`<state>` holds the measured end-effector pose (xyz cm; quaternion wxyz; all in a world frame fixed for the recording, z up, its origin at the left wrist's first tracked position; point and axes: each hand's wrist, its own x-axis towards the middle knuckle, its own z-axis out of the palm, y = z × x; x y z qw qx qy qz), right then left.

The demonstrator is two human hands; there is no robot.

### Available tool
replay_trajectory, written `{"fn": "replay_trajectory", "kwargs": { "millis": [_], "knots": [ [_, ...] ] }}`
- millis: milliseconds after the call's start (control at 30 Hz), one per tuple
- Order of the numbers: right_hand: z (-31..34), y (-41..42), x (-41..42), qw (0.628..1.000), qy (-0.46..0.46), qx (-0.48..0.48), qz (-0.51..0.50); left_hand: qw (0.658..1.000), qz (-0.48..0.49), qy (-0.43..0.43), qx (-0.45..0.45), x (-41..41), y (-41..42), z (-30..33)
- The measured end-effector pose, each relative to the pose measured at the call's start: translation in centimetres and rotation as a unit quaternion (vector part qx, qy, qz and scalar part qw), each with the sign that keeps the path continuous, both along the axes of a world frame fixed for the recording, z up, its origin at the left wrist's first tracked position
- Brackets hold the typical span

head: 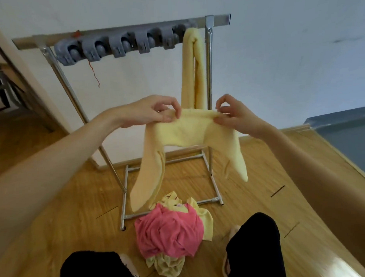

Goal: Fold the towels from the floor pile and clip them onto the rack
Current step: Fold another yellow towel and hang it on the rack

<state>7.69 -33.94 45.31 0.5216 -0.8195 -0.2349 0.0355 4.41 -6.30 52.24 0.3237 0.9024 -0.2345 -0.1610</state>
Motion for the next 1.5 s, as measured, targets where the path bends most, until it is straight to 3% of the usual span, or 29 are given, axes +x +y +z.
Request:
{"fn": "replay_trajectory", "kwargs": {
  "millis": [133, 367, 500, 700, 1000, 1267, 1500],
  "knots": [
    [4.5, 0.4, 3.3, 0.978, -0.18, -0.105, 0.005, 0.982, -0.004, -0.132, 0.132, 4.0, -0.7, 4.4],
    [14.2, 0.2, 9.3, 0.907, -0.303, -0.291, -0.035, 0.952, 0.033, -0.231, 0.197, 8.9, -1.0, 11.5],
    [19.2, 0.1, 11.8, 0.881, -0.377, -0.269, -0.098, 0.928, 0.071, -0.327, 0.16, 11.3, -2.0, 14.0],
    [19.5, -0.4, 16.0, 0.841, -0.426, -0.293, -0.161, 0.848, 0.167, -0.489, 0.116, 14.0, -4.9, 12.7],
    [14.0, -0.1, 18.3, 0.762, -0.458, -0.398, -0.226, 0.812, 0.195, -0.515, 0.195, 16.6, -6.5, 7.6],
    [10.2, 2.8, 18.2, 0.772, -0.484, -0.332, -0.246, 0.764, 0.226, -0.562, 0.221, 18.0, -8.4, 4.2],
    [6.6, 2.7, 19.5, 0.738, -0.501, -0.384, -0.239, 0.786, 0.213, -0.527, 0.242, 18.5, -7.6, 2.0]
  ]
}}
